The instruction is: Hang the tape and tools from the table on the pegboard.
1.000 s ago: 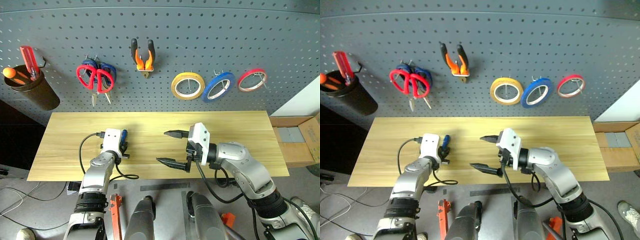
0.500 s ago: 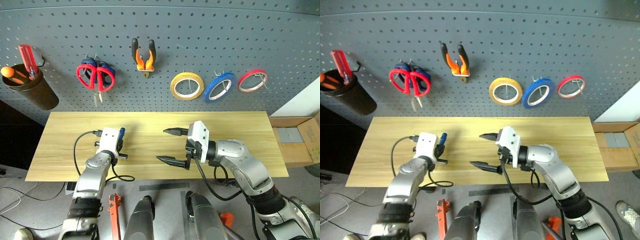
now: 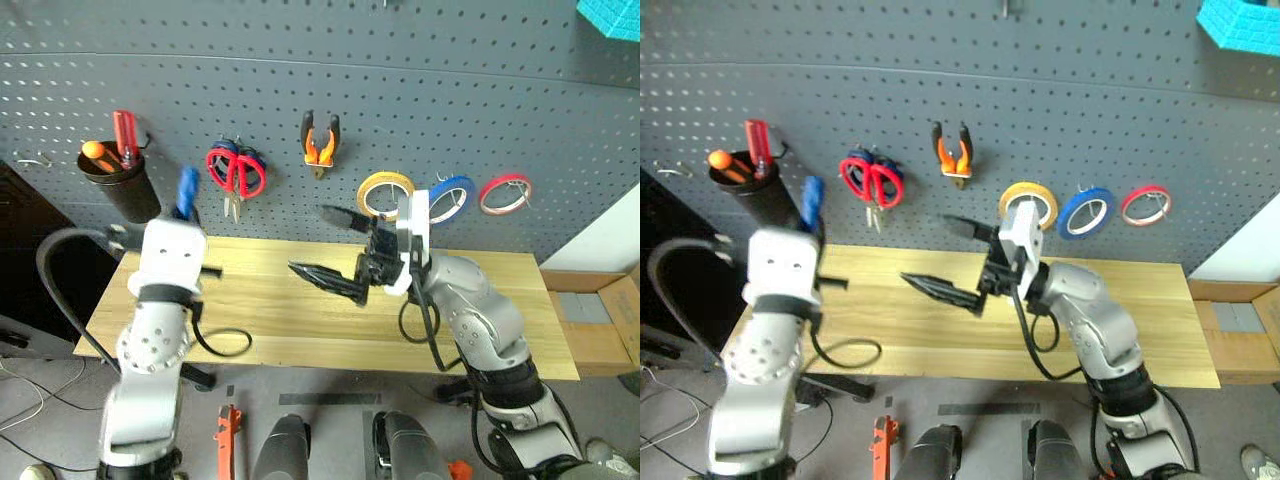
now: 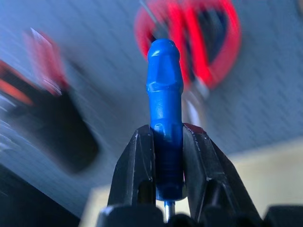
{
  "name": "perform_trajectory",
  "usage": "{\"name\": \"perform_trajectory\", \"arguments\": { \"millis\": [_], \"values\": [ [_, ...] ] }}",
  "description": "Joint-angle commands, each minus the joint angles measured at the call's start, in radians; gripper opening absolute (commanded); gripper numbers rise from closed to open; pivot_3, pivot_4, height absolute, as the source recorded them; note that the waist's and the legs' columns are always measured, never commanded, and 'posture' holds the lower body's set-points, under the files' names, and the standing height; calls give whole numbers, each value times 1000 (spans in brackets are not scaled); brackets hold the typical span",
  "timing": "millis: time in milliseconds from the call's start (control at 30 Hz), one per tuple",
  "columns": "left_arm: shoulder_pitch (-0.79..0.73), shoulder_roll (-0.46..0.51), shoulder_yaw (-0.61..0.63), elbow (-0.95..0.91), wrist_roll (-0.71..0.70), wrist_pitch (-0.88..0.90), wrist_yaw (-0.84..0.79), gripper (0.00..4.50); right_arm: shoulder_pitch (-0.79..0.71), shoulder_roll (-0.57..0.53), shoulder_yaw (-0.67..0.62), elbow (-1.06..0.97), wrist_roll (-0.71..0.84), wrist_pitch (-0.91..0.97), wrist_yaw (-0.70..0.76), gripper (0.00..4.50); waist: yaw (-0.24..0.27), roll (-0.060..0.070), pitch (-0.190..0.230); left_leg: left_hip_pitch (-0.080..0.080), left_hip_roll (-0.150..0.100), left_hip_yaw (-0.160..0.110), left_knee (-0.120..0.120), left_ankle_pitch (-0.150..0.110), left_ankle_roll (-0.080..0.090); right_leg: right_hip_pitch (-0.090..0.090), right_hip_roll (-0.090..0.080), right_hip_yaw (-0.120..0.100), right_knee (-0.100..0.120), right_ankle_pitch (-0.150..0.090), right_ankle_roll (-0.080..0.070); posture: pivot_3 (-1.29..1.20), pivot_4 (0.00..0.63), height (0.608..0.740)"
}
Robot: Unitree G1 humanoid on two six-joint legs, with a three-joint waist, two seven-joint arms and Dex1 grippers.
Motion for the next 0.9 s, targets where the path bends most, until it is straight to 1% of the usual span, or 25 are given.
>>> {"name": "perform_trajectory", "arguments": {
  "millis": [33,133,200,233,333,500,567,667,733,833,900],
  "values": [
    [-112,83,97,87,9,-88,6,464,-48,26,-28,36,-21,-63,-21,4500,3,1,-14,2,0,-1,0,0,0,3,0,-1,-1,0,0,161,86,740],
    [-239,158,135,250,-3,-162,5,464,-84,48,-30,71,-32,-87,-31,4500,3,0,-22,11,-1,-1,0,0,1,11,0,-1,-1,0,0,158,88,740],
    [-349,197,140,395,-12,-212,15,464,-108,67,-24,92,-41,-101,-42,4500,4,0,-23,15,-1,-1,-1,0,1,15,0,-1,-1,0,0,149,95,740],
    [-425,212,129,507,-15,-251,20,464,-125,82,-18,106,-52,-109,-53,4500,5,0,-23,16,-1,-1,0,0,1,16,0,-1,0,0,0,143,99,740],
    [-594,230,78,777,-18,-367,16,464,-160,108,-15,139,-74,-127,-68,4500,4,0,-23,16,0,-2,0,1,1,16,1,-2,1,0,0,131,117,740],
    [-804,238,40,1125,-19,-524,46,464,-198,119,-31,180,-92,-131,-90,4500,-3,0,-22,15,-1,-1,-1,1,1,14,0,-1,1,0,0,109,164,740],
    [-868,245,46,1244,-30,-561,66,464,-200,117,-33,181,-94,-124,-97,4500,-5,0,-21,10,-1,-1,-1,1,1,9,0,-1,1,0,0,102,186,740],
    [-912,257,47,1347,-39,-602,77,464,-196,114,-32,173,-96,-113,-101,4500,-9,1,-18,4,-1,-1,0,1,1,3,0,-2,1,0,0,97,208,740],
    [-900,266,55,1391,-53,-617,77,464,-191,112,-27,168,-95,-99,-105,4500,-12,2,-14,2,-1,-1,-1,0,2,1,0,-2,1,0,0,92,235,740],
    [-827,266,72,1370,-80,-611,79,464,-180,105,-24,155,-91,-75,-106,4500,-22,9,-4,3,-1,-2,0,0,2,1,0,-2,3,0,0,88,257,740],
    [-753,259,83,1306,-94,-589,82,464,-174,96,-26,147,-90,-61,-103,4500,-27,12,6,4,-1,-2,0,0,2,3,0,-2,5,0,0,89,273,740]
  ]
}}
